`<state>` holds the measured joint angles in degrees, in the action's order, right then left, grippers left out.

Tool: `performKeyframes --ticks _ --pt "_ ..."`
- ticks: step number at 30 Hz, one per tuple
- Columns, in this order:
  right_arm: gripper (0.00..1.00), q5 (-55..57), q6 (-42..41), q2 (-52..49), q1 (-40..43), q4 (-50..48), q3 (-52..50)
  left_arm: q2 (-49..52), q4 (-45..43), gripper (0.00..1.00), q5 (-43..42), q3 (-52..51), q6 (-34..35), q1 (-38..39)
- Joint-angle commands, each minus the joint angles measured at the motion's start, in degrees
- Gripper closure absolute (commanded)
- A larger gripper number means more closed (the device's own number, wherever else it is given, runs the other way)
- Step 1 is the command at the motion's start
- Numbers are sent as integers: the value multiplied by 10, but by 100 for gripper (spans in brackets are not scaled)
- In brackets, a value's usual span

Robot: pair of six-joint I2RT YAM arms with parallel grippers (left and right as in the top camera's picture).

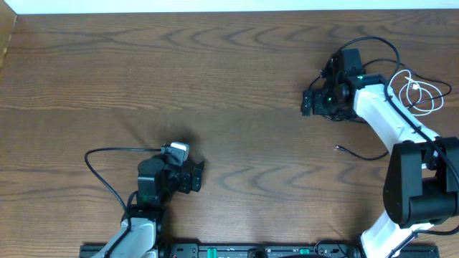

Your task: Untangle cables

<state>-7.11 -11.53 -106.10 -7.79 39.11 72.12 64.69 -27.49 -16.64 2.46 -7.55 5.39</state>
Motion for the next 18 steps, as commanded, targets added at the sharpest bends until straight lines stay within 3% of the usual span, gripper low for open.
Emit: performKeyframes --ticks 1,18 --pt "1 -3 0 10 -3 -1 -3 -12 -5 2 -9 -12 -3 2" --pt "1 -3 0 10 -3 -1 -3 -19 -5 2 -9 -15 -3 2"
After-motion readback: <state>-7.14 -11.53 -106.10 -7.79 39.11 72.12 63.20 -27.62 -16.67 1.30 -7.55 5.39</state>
